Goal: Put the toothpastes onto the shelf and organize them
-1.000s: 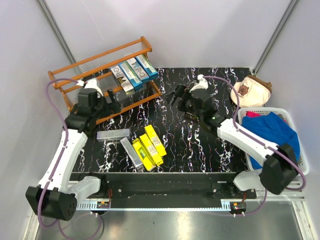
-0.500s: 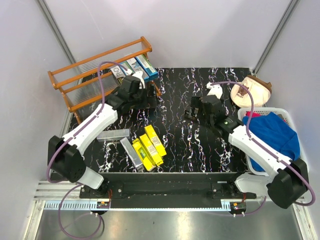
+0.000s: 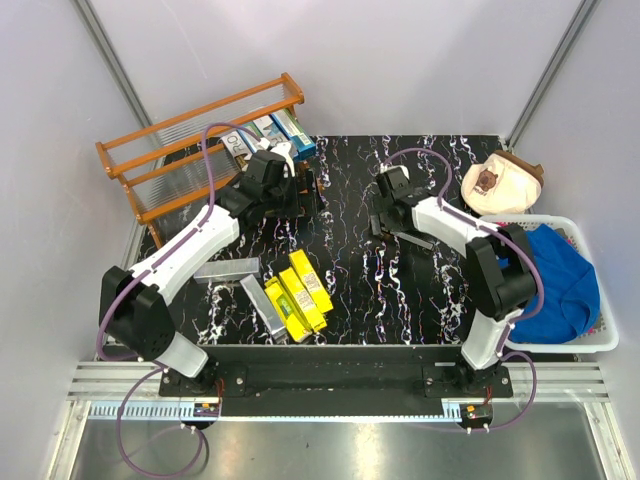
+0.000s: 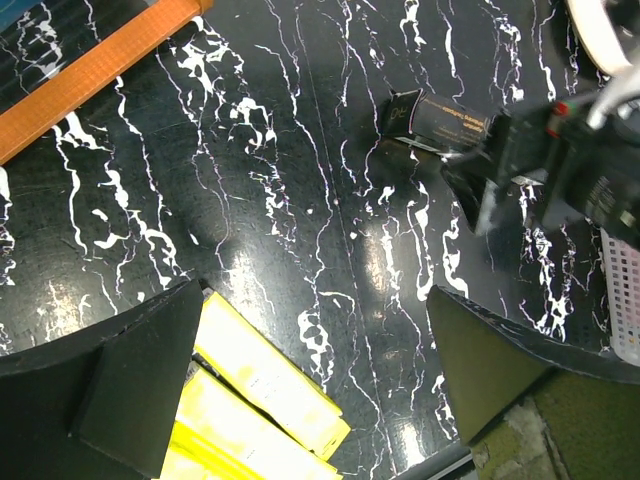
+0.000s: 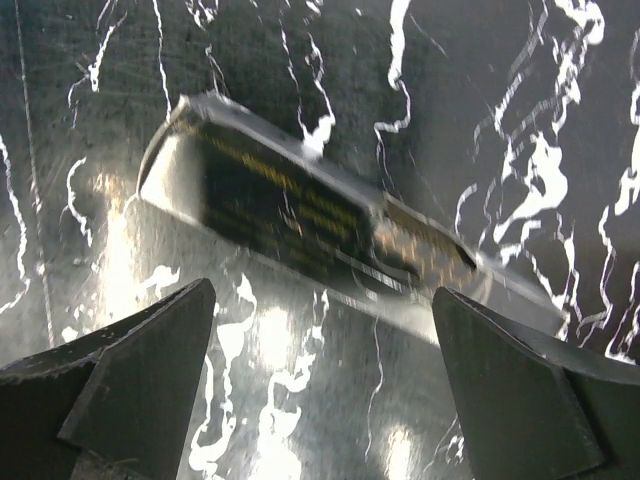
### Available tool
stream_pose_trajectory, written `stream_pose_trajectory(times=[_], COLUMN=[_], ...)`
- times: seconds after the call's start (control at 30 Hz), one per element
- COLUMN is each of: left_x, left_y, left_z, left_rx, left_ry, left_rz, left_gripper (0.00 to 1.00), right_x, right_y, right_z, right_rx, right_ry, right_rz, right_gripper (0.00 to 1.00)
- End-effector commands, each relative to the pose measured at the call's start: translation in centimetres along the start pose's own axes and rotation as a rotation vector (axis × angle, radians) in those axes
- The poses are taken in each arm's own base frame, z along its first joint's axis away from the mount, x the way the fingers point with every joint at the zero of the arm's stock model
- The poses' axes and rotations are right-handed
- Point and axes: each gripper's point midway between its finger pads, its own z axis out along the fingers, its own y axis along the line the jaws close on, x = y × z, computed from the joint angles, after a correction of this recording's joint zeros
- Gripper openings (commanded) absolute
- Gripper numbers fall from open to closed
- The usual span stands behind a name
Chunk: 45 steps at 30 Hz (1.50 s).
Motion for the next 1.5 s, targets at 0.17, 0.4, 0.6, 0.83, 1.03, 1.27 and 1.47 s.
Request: stream_pose_trajectory(times=[0.17,0.4,0.6,0.83,1.03,1.27,1.47], left_x=[-2.5,-2.4,-2.6,-3.9,-4.6,-5.2,-5.4], left_y=[-0.2,0.1,0.6,2.5,3.0,3.1,1.0], left_z=[-1.1,-1.1,-1.8,-3.2,-4.5,-6.3,-8.0], left_rx=[-0.014,-0.022,-0.042,-0.079,-0.065,-0.012,0.218], left_ry=[-0.073,-0.07,-0.084,-0.128,-0.152,-0.197,-0.267], left_rz=[0.051,0.058,0.055,0.015,-0.01,-0.02,-0.023], left_gripper=[0.99,0.99,0.99,0.99,0.99,0.99,0.99], right_x=[-3.1,-1.9,0.4,4.7,3.4,-3.9,-10.1], right_y=[-1.8,-0.9,1.2,2.0,3.5,7.1,11.2], right_z=[2.2,5.0,3.7,1.4,-1.4,-7.5,-15.0], right_rx=[0.123,0.047,-0.112,-0.197,-0.313,-0.581,-0.926], right_ry=[-0.03,0.033,0.085,0.176,0.138,-0.062,-0.242], right_rz=[-0.116,-0.129,-0.083,-0.002,0.05,0.093,0.108], right_gripper=[1.0,1.0,0.84,0.5,0.37,0.36,0.36])
